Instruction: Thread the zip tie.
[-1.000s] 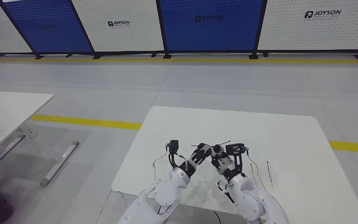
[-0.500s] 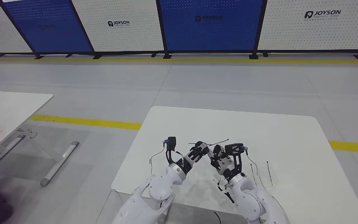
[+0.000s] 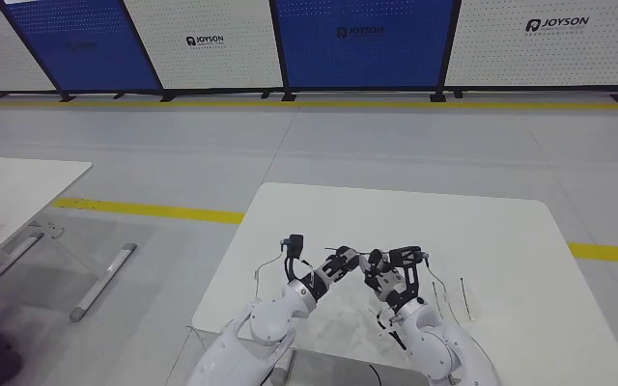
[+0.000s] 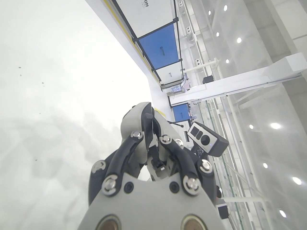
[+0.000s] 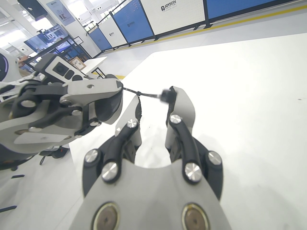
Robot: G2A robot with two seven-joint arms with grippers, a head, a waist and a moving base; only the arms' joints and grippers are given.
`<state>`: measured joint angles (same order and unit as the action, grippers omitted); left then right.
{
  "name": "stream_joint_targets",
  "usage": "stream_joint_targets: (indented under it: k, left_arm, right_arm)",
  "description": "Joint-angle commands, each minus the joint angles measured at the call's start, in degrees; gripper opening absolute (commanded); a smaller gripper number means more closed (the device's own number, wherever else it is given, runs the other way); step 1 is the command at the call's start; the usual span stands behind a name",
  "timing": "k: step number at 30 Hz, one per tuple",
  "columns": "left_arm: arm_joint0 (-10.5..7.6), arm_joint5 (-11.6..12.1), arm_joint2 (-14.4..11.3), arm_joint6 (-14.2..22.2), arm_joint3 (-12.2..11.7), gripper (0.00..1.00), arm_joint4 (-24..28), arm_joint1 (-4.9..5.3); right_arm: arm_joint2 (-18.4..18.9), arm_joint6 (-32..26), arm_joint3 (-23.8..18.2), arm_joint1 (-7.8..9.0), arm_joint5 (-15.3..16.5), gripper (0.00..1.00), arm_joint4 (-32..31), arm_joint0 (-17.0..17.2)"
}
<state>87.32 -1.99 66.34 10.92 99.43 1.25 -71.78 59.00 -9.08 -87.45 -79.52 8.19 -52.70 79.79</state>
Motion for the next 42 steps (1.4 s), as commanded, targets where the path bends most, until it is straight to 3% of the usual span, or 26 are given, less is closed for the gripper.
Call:
stream_joint_targets:
  k: [1,9,16,19,22,28,42]
  left_arm:
    - [0.03,0.01,-0.07,0.02,0.05,0.00,0.11,0.02]
    - [0.11,0.21,-0.78,-0.51,-0.08,0.00,-0.08,0.02]
    - [0.07,0.24,-1.63,-1.04,-0.36,0.00,-0.89,0.02]
    - [0.06,0.26,-1.87,-1.43,-0.41,0.00,-1.16,0.02]
    - [0.07,0.26,-2.07,-1.87,-0.46,0.00,-1.44,0.02]
    - [0.00,0.19,-2.39,-2.44,-0.61,0.00,-1.68,0.02]
    - [-0.14,1.13,-2.52,-3.73,-0.82,0.00,-0.64,-0.03]
  right_arm:
    - [-0.07,-0.20,0.02,0.02,0.09,0.28,-0.07,0.01]
    - [-0.14,0.09,-0.19,0.09,0.19,0.31,-0.27,0.22]
    - [0.09,0.80,-0.67,0.22,0.33,0.28,-0.45,0.76]
    - [0.19,1.00,-0.81,0.27,0.40,0.23,-0.48,0.96]
    - [0.23,1.15,-0.87,0.32,0.49,0.09,-0.56,1.07]
    - [0.28,1.25,-0.96,0.41,0.77,0.00,-0.70,1.30]
    - [-0.06,0.51,-0.41,0.50,0.65,0.00,-1.00,1.13]
